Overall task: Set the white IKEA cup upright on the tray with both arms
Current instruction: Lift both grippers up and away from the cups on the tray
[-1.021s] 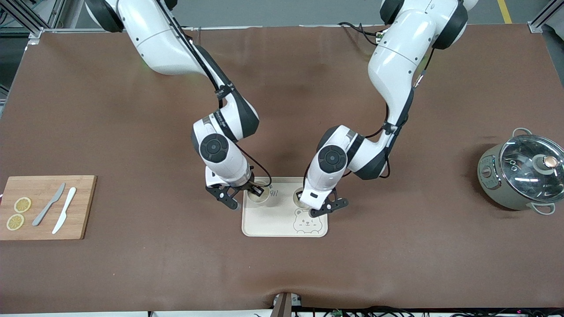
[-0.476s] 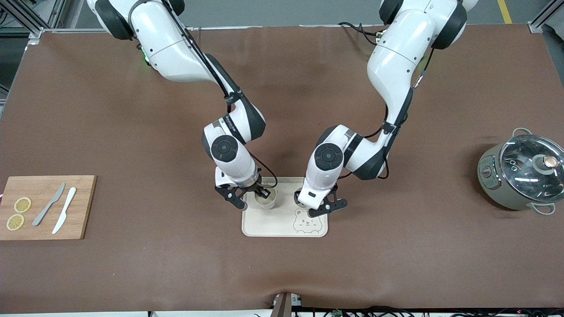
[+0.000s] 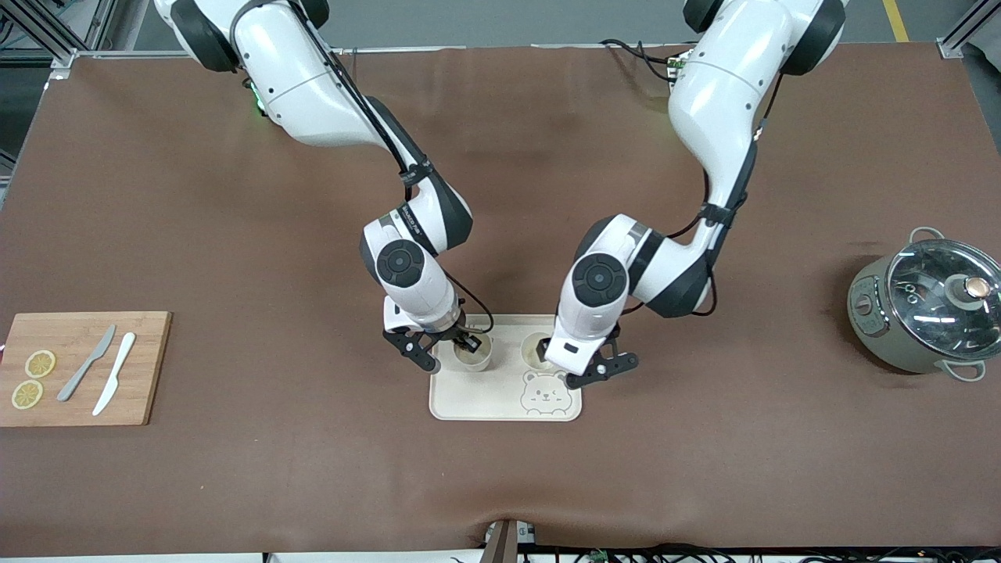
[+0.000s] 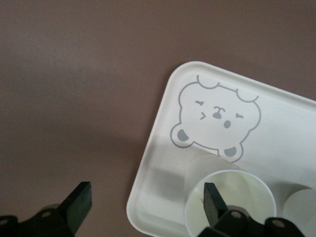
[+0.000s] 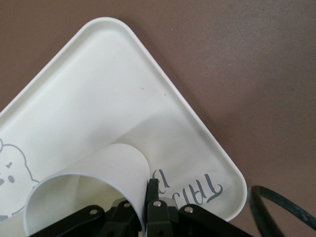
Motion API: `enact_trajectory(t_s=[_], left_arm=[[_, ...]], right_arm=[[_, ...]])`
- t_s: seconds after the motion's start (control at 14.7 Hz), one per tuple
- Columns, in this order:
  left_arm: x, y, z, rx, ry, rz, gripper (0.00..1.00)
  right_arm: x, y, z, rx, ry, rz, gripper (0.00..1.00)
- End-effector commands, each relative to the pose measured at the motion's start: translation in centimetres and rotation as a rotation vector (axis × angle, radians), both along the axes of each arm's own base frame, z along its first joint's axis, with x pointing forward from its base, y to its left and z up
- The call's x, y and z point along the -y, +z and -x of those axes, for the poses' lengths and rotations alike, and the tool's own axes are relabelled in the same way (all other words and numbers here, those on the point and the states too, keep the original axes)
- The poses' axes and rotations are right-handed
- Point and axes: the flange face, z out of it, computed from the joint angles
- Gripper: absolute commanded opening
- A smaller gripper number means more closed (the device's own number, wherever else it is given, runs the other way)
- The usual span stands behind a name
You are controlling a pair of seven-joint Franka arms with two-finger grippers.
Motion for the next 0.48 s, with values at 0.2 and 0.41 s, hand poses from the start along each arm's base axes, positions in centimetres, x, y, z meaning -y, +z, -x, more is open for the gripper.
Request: enact_trajectory(t_s=[0.2, 0.41], left_arm=[[-4.0, 4.7, -0.8, -0.046, -0.038, -0.045, 1.00], [-6.1, 8.2, -1.5, -0.028, -0.040, -0.033, 1.00]], right_arm=[[-0.4, -0.3, -0.3, 0.009, -0.007, 0.004, 1.00], [-0.2, -0.3, -0.4, 0.012, -0.007, 0.009, 1.00]])
